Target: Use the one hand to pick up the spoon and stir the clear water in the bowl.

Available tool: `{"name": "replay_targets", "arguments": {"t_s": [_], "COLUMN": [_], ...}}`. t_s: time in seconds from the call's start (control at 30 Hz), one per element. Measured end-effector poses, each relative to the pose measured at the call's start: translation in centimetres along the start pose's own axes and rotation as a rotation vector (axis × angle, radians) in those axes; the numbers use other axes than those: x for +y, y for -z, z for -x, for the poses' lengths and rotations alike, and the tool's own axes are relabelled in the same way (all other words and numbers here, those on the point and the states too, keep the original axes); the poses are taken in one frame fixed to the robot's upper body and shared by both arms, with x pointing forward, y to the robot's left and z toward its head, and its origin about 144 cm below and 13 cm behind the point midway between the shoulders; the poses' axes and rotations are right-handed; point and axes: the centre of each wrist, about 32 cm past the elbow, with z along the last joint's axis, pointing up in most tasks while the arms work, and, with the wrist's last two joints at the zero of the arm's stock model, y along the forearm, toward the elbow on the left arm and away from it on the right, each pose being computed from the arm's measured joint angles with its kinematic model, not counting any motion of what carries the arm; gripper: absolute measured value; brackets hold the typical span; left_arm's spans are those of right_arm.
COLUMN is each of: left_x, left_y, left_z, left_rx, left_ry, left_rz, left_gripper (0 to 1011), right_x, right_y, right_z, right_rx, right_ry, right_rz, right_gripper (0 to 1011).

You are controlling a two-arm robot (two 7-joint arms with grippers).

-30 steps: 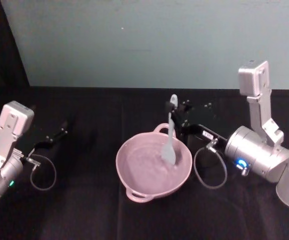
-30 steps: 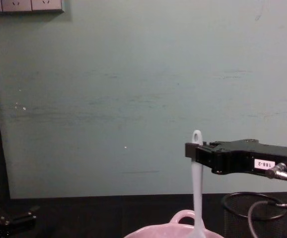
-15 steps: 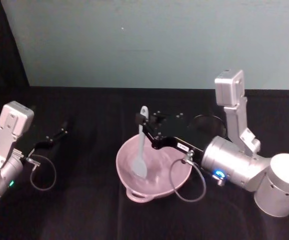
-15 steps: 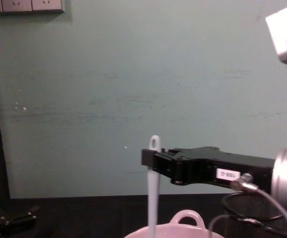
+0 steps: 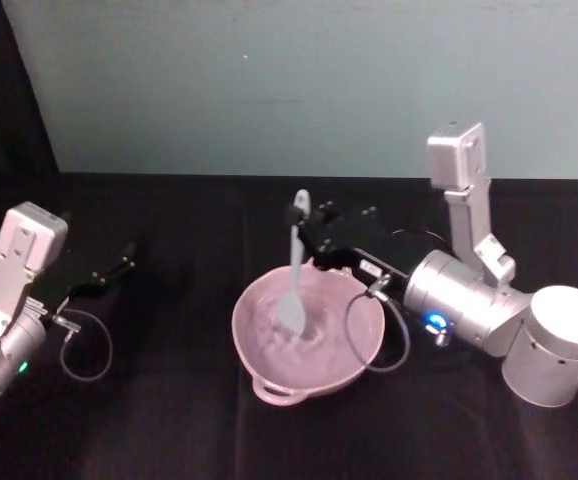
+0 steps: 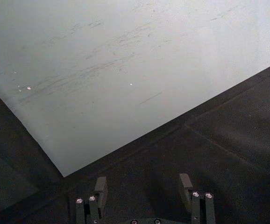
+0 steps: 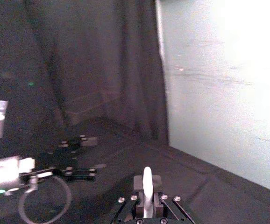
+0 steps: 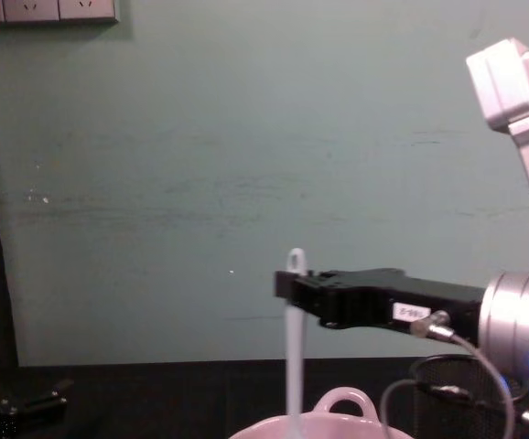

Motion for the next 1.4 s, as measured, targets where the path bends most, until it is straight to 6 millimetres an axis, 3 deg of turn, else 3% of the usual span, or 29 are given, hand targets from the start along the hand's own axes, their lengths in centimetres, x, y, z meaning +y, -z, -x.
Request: {"name": "replay_targets", "arguments": {"t_s": [0.27,0.57,1.03,1.4], "left_x": [0.0,0.0,0.0,0.0], "left_y": [0.0,0.0,0.0,0.0], "left_z": [0.0,0.0,0.0,0.0], "left_rx": [0.0,0.0,0.0,0.0], "left_ry": [0.0,0.0,0.0,0.0], "left_rz": [0.0,0.0,0.0,0.0], "left_gripper": [1005,1005,1005,1005], "right_x": [-1.9,-3.1,-1.2,0.5], "right_y": [-0.6,-1.0,-0.8,-0.8], "right_z": [-1.9,-1.3,3.4,2.9], "right_rx": [-0.055,-0.084,-0.047,-0.032], "right_ry": [0.098,0.095,-0.086,-0.081], "right_rz": [0.022,0.034,0.039,0.015], "right_gripper": [118,118,118,118]}}
